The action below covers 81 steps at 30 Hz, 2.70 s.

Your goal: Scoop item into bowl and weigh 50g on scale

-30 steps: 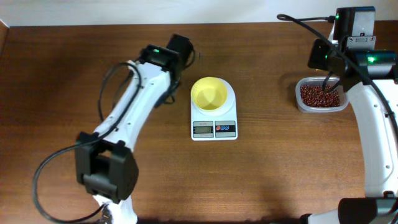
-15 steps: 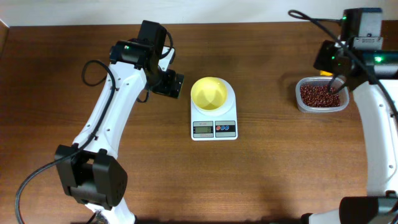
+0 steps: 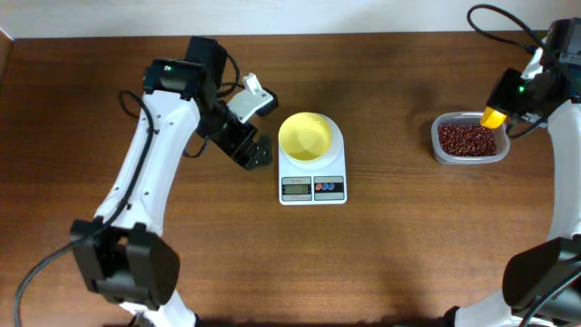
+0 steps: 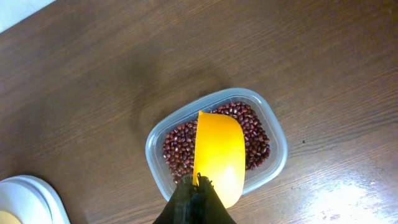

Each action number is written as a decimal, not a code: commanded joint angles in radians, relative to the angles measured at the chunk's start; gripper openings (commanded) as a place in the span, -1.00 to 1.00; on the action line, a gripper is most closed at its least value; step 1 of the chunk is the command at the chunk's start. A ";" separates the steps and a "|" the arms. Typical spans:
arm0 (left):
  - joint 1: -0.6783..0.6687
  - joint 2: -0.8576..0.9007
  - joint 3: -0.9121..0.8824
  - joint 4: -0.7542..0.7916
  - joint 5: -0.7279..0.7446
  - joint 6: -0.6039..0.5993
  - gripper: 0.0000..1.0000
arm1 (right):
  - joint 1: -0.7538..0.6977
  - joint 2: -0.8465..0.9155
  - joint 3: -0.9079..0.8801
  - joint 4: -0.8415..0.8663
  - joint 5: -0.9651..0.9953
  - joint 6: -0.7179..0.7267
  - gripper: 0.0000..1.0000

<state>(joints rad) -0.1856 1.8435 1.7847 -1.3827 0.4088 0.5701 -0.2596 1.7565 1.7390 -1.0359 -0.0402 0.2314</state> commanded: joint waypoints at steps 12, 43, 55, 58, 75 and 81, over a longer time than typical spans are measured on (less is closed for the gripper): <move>-0.109 -0.401 -0.415 0.327 -0.171 0.019 0.98 | -0.017 0.000 0.020 0.011 -0.005 -0.006 -0.92; -0.109 -0.467 -0.513 0.383 -0.012 -0.020 0.97 | -0.017 0.166 0.020 0.009 0.035 -0.173 -0.92; -0.109 -0.467 -0.513 0.383 -0.012 -0.020 0.98 | -0.016 0.266 -0.038 0.001 -0.070 -0.203 -0.92; -0.109 -0.467 -0.513 0.383 -0.012 -0.020 0.98 | -0.016 0.266 -0.083 -0.005 -0.088 -0.225 -0.92; -0.109 -0.467 -0.513 0.383 -0.012 -0.020 0.97 | -0.050 0.266 -0.085 -0.021 -0.149 -0.284 -0.92; -0.109 -0.467 -0.512 0.383 -0.012 -0.020 0.97 | -0.090 0.266 -0.085 -0.032 -0.199 -0.288 -0.92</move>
<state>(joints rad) -0.2943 1.3853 1.2804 -1.0012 0.3733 0.5560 -0.3447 2.0094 1.6787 -1.0508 -0.2382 -0.0528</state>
